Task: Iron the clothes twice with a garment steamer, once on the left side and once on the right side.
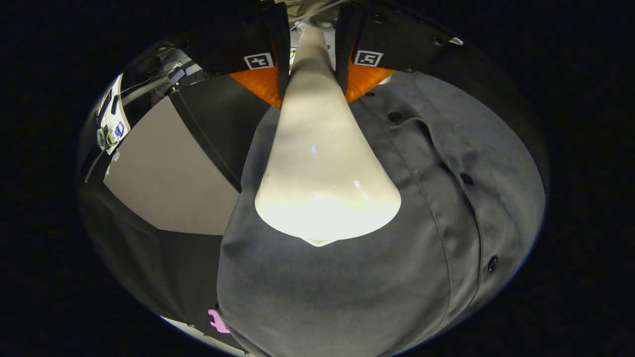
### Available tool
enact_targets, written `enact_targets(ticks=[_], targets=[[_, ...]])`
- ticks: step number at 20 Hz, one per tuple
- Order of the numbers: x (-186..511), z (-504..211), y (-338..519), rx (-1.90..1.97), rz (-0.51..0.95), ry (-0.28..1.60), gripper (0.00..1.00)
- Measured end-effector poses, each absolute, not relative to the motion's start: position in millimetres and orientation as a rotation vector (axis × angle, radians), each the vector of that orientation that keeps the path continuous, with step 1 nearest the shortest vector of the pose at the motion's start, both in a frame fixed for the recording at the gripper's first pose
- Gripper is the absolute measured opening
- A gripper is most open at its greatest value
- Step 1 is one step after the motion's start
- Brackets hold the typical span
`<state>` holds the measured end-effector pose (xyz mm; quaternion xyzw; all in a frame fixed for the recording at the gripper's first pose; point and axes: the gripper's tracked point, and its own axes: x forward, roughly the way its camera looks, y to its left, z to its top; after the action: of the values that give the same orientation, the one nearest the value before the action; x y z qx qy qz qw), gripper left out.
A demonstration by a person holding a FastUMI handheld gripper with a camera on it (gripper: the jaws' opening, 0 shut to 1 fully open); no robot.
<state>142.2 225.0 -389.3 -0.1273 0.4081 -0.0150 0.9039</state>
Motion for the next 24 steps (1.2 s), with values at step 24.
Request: enact_targets(ticks=[24], targets=[[75.1, -407.0, 229.2, -0.239, -0.036, 0.992, 0.45]])
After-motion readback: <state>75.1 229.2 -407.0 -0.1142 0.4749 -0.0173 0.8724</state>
